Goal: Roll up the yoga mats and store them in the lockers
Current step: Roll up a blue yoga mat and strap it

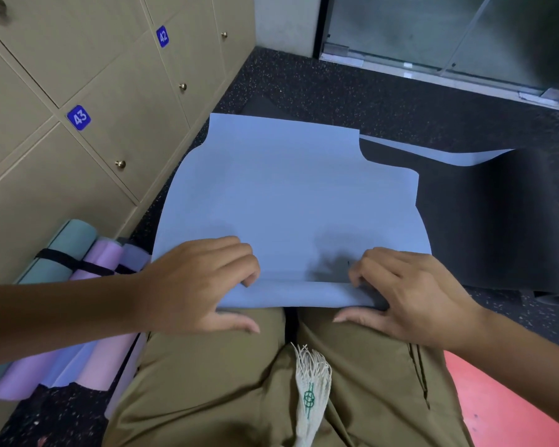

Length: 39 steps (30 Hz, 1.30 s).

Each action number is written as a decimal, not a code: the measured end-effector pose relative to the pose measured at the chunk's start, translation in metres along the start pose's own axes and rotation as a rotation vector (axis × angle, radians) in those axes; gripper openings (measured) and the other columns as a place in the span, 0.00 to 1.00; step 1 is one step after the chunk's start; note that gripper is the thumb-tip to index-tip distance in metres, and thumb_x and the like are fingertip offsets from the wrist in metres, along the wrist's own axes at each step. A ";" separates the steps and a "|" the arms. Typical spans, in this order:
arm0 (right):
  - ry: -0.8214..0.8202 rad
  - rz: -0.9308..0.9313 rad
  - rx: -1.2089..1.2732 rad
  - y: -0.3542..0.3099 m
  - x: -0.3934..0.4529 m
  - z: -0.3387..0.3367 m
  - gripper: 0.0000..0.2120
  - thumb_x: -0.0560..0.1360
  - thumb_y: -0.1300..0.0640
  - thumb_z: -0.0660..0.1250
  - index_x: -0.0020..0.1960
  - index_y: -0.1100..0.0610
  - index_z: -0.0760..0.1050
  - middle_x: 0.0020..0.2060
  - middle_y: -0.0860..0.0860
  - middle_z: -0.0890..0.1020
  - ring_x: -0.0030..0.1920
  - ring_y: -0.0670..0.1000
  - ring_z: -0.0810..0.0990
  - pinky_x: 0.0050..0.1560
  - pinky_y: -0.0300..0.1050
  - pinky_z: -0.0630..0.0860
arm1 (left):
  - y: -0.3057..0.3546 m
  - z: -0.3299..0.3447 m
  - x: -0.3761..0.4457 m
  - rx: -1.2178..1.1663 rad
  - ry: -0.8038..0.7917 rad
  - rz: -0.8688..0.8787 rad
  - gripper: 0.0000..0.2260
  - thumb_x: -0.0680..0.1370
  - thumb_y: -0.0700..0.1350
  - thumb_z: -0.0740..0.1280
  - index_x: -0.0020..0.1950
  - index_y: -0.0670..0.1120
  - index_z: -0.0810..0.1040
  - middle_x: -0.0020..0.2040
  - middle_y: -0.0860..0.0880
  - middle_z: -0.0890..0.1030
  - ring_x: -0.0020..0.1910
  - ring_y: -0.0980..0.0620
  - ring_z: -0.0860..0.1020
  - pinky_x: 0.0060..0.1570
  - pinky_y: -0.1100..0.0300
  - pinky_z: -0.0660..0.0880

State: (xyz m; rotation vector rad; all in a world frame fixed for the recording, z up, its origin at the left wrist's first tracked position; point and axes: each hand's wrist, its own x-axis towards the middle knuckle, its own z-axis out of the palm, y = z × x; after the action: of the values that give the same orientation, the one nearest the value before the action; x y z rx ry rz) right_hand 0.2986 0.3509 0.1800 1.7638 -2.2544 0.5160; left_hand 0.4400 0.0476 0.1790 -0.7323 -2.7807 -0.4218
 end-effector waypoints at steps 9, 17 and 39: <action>0.032 -0.001 -0.108 0.001 0.009 0.003 0.24 0.82 0.40 0.65 0.40 0.60 0.77 0.34 0.51 0.76 0.35 0.54 0.75 0.34 0.48 0.75 | 0.009 -0.003 -0.005 0.259 -0.005 -0.030 0.19 0.82 0.59 0.61 0.46 0.45 0.80 0.41 0.49 0.78 0.36 0.47 0.74 0.36 0.52 0.70; 0.044 0.095 -0.073 0.008 0.010 0.010 0.23 0.84 0.42 0.62 0.41 0.59 0.79 0.35 0.51 0.77 0.35 0.55 0.77 0.34 0.51 0.76 | 0.002 0.002 0.001 0.093 0.051 -0.234 0.19 0.83 0.57 0.58 0.45 0.46 0.79 0.40 0.53 0.78 0.37 0.51 0.72 0.41 0.59 0.66; -0.228 0.506 0.645 0.045 0.055 -0.003 0.16 0.66 0.37 0.74 0.38 0.50 0.79 0.38 0.46 0.80 0.39 0.48 0.77 0.39 0.36 0.72 | -0.013 -0.003 0.007 0.152 0.049 -0.160 0.19 0.78 0.59 0.67 0.51 0.43 0.83 0.49 0.50 0.81 0.45 0.48 0.74 0.45 0.54 0.70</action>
State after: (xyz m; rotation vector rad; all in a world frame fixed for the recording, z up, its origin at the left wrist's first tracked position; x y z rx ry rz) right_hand 0.2409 0.3124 0.1981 1.5165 -2.9432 1.3259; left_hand 0.4280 0.0393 0.1808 -0.4610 -2.7975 -0.2494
